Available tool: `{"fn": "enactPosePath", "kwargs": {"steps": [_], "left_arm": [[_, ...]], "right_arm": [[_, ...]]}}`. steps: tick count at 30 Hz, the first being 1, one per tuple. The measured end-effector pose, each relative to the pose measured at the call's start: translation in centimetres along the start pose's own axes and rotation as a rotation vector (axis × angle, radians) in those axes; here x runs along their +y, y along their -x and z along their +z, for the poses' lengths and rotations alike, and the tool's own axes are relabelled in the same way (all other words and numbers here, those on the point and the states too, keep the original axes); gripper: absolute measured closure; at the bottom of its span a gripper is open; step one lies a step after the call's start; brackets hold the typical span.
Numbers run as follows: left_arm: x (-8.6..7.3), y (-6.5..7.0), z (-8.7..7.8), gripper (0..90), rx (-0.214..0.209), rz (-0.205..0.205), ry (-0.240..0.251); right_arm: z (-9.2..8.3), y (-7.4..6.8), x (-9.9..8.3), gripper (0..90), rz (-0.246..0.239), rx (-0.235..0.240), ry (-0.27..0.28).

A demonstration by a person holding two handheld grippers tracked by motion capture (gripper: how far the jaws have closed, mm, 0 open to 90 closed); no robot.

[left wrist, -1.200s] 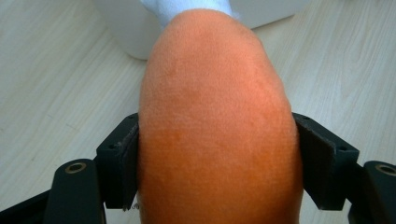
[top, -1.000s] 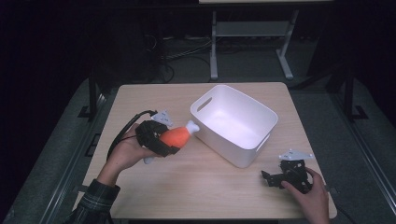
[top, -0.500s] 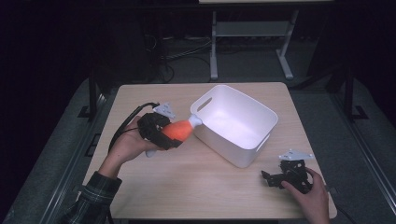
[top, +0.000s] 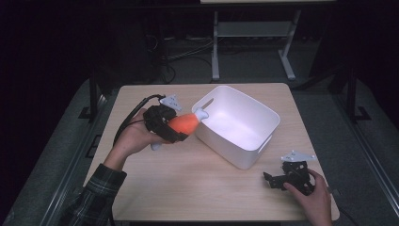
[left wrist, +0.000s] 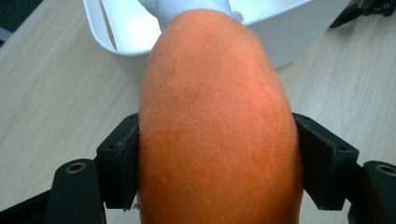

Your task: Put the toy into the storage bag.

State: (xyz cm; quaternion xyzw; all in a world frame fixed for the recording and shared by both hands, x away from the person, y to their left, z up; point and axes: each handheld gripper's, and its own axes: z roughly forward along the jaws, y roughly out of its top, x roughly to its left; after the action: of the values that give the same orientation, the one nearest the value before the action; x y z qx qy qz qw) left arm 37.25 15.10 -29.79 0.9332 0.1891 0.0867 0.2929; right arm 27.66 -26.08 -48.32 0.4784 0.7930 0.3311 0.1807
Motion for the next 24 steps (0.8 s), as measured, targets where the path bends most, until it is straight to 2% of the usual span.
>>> {"fn": "enactPosePath", "kwargs": {"steps": [8, 17, 24], "left_arm": [[1.9, -0.5, 0.2, 25.6, -0.001, 0.019, 0.0], [4.6, -1.3, 0.8, 25.7, 0.021, 0.042, 0.002], [6.0, -1.8, 1.1, 25.8, 0.025, 0.053, 0.006]], "right_arm": [[0.0, 0.0, 0.0, 0.0, 0.001, 0.0, 0.0], [0.0, 0.0, 0.0, 0.0, 0.002, 0.0, 0.0], [0.0, 0.0, 0.0, 0.0, 0.0, 0.0, -0.001]]}}
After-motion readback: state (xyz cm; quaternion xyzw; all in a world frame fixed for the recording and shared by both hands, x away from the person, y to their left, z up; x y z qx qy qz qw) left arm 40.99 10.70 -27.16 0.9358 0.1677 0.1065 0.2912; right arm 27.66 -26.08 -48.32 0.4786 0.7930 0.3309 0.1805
